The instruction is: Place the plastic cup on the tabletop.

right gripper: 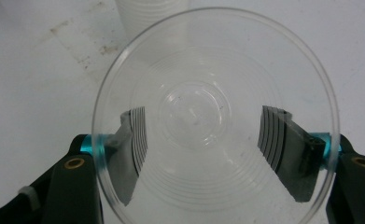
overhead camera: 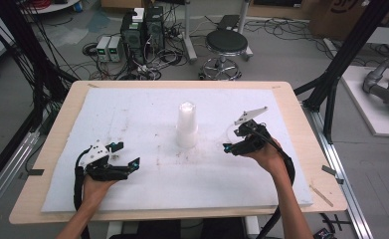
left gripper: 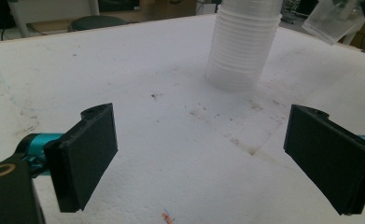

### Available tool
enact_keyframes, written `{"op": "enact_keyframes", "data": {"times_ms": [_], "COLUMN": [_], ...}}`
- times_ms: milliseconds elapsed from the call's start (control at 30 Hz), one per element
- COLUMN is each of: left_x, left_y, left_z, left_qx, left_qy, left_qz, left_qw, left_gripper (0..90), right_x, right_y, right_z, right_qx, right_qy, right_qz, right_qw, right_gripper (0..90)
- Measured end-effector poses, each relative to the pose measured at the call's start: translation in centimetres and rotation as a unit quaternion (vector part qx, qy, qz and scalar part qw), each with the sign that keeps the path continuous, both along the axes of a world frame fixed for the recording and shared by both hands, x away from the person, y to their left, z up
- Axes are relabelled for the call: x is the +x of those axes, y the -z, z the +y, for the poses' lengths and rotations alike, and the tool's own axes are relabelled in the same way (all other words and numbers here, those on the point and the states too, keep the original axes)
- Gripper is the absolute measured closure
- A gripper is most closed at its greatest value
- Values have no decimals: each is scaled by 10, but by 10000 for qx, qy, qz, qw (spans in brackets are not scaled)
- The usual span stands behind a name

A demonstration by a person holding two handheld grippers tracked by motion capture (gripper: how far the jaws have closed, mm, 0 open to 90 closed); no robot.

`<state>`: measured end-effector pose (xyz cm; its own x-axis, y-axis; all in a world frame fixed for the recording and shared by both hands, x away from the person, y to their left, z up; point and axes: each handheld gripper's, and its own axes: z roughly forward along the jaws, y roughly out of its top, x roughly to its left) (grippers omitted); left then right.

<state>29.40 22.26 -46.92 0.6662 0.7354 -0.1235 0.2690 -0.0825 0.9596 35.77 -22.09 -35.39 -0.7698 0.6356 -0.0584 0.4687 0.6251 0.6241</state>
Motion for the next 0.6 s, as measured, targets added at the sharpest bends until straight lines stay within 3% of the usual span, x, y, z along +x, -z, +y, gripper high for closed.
{"op": "enact_keyframes", "data": {"times_ms": [333,600], "left_x": [-1,-1], "left_y": [0,0], "left_z": [-1,0], "left_qx": [24,43], "left_qy": [29,39], "left_qz": [-27,-7], "left_qw": [10000,10000], "left_gripper": [102,104], "right_x": [18,30], "right_y": [17,33], "right_z": [8,13], "right_qx": [-489,-691], "right_qy": [163,246], "right_qz": [198,275], "right_qw": [9985,9969], "right_gripper": [332,331]}}
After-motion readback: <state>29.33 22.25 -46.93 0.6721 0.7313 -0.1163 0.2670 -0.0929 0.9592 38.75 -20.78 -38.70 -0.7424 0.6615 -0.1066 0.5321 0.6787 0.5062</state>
